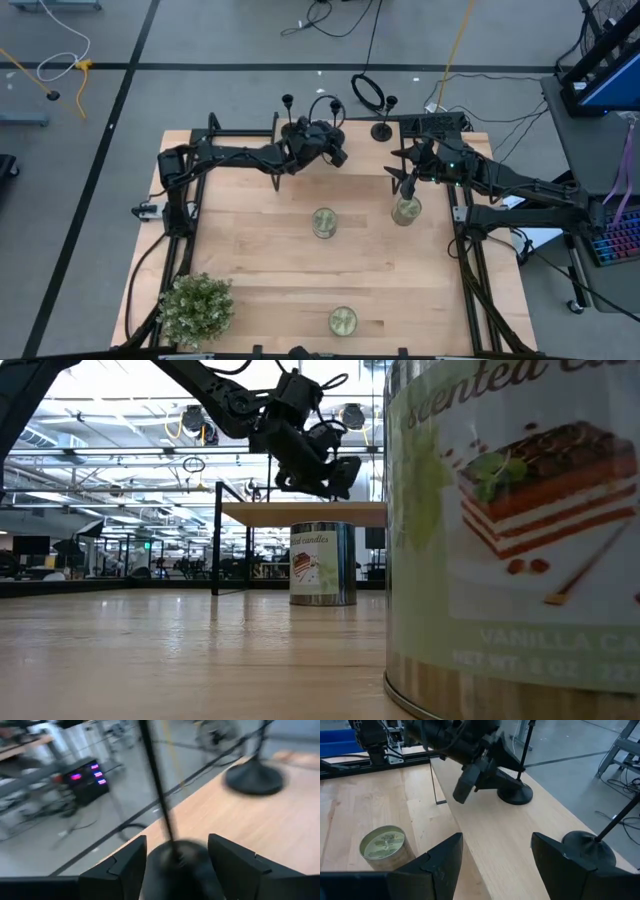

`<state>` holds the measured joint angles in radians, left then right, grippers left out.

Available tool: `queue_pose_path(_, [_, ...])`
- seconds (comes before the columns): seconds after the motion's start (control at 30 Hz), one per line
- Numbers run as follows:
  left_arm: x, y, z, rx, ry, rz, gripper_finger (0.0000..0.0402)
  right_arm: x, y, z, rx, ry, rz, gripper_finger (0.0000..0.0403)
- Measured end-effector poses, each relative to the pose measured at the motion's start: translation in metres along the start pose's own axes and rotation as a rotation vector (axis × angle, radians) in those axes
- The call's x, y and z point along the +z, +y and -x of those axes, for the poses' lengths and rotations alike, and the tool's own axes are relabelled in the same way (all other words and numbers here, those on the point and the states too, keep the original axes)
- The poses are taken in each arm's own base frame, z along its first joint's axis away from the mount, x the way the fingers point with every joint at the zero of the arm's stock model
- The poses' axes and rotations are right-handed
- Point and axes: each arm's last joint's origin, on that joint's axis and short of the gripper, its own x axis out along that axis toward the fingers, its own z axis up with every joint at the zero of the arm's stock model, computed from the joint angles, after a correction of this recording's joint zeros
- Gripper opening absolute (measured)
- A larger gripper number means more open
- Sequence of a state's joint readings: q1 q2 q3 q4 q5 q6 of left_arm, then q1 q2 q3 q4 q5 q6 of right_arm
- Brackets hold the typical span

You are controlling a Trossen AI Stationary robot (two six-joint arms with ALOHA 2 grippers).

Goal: Pick & Place candle stick holders
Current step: Put the black candle holder on the shelf, then put the top left light green scented candle on the shelf

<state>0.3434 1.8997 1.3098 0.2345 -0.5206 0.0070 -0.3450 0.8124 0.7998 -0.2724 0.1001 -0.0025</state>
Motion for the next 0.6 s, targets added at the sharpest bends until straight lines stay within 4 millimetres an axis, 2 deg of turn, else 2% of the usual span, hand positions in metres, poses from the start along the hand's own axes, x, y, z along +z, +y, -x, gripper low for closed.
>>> queue_pose_path(0.1, [0.003,-0.001,0.011,0.008,0.039,-0.015,0.0224,-0.001,0.000,0.000,0.000,0.011,-0.017,0.0228])
queue_pose_path(0.23, [0.011,-0.009,0.034,-0.115,0.088,-0.059,0.0225,-0.002,0.000,0.000,0.000,0.025,-0.015,0.0228])
queue_pose_path(0.47, [0.016,-0.024,0.089,-0.298,0.227,-0.219,0.0225,-0.008,0.005,0.001,0.024,0.083,-0.032,0.0228])
queue_pose_path(0.6, [0.014,-0.036,0.123,-0.480,0.316,-0.278,0.0225,-0.010,0.011,0.002,0.057,0.097,-0.016,0.0228])
